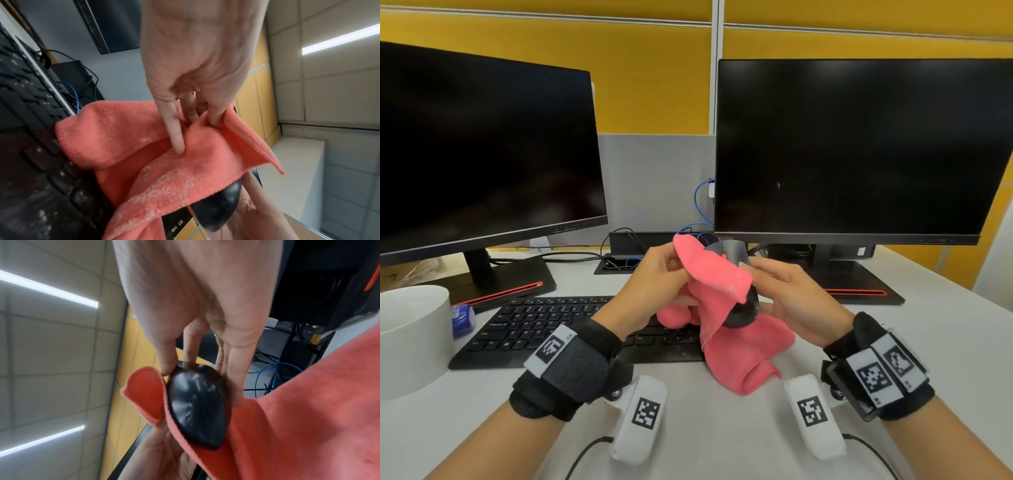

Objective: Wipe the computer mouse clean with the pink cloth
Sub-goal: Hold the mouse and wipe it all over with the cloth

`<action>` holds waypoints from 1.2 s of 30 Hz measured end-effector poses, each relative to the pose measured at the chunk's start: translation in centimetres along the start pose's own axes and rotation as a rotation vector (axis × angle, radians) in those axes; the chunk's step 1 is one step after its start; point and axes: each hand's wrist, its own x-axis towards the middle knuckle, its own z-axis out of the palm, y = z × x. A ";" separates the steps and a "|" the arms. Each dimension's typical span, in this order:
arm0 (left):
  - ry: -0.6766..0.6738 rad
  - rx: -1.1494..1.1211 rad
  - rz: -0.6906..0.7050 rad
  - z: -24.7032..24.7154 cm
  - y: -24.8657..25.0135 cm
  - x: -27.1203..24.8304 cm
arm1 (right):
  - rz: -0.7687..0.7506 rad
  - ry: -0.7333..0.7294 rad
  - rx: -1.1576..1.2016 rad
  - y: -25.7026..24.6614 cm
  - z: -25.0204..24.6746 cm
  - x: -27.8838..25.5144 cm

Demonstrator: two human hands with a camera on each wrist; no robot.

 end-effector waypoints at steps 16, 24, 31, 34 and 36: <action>-0.145 0.138 0.104 -0.5 0.3 -0.3 | -0.044 0.057 0.055 -0.9 -0.8 -0.1; -0.176 0.140 0.163 0.5 0.4 -0.6 | -0.031 0.033 0.063 -0.7 -0.3 -0.1; -0.157 0.222 0.174 0.4 0.2 -0.6 | -0.043 0.004 0.013 -0.9 -0.4 -0.1; -0.162 0.209 0.138 0.4 0.4 -0.8 | -0.048 -0.005 -0.018 -0.9 -0.4 -0.2; -0.147 0.174 0.092 0.2 0.4 -0.7 | -0.055 -0.007 -0.045 -0.9 -0.2 -0.3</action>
